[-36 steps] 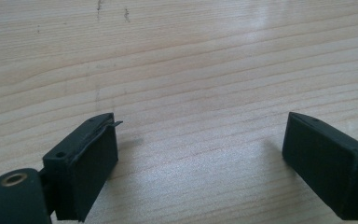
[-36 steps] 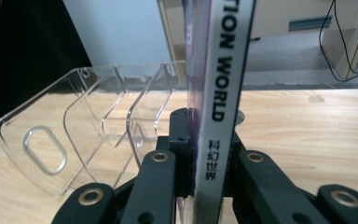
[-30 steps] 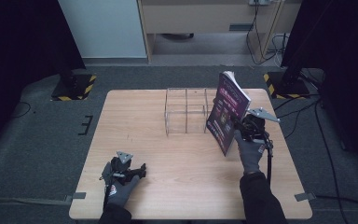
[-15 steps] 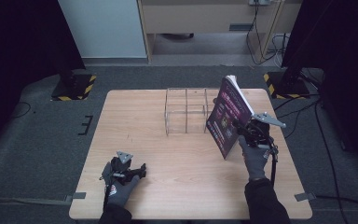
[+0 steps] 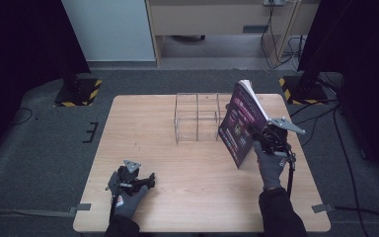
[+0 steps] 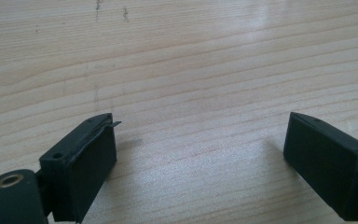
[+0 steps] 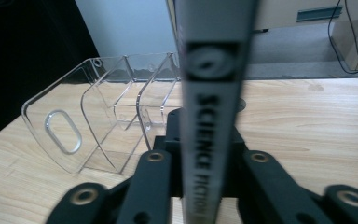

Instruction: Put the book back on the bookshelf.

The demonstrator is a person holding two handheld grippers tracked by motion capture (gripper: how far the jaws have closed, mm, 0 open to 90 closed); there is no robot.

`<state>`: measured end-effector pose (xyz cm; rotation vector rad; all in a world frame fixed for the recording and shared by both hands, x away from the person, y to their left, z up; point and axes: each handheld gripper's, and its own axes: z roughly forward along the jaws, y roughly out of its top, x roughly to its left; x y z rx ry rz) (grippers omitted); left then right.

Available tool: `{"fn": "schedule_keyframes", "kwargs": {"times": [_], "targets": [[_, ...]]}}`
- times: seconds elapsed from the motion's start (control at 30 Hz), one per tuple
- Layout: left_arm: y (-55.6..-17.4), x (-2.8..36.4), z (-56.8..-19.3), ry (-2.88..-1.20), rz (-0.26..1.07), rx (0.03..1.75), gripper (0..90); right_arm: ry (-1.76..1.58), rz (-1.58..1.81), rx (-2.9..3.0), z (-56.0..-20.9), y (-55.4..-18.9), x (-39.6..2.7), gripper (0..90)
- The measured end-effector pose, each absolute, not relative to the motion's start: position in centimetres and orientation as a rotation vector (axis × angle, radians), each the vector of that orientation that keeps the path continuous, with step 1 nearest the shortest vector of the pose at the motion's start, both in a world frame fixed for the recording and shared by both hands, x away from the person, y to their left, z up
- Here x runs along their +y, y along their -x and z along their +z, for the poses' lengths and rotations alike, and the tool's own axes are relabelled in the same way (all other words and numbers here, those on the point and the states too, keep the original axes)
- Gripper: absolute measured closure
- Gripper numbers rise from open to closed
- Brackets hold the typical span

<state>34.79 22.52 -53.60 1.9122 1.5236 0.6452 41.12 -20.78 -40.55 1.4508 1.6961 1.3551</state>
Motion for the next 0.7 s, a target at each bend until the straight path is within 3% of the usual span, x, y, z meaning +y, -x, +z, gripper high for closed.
{"fn": "schedule_keyframes", "kwargs": {"times": [0.7], "targets": [[-34.8,22.5,-53.6,-1.912,0.642,1.522,8.2,-1.369,1.36,1.618,-38.8,-42.2,-19.3,82.9]]}}
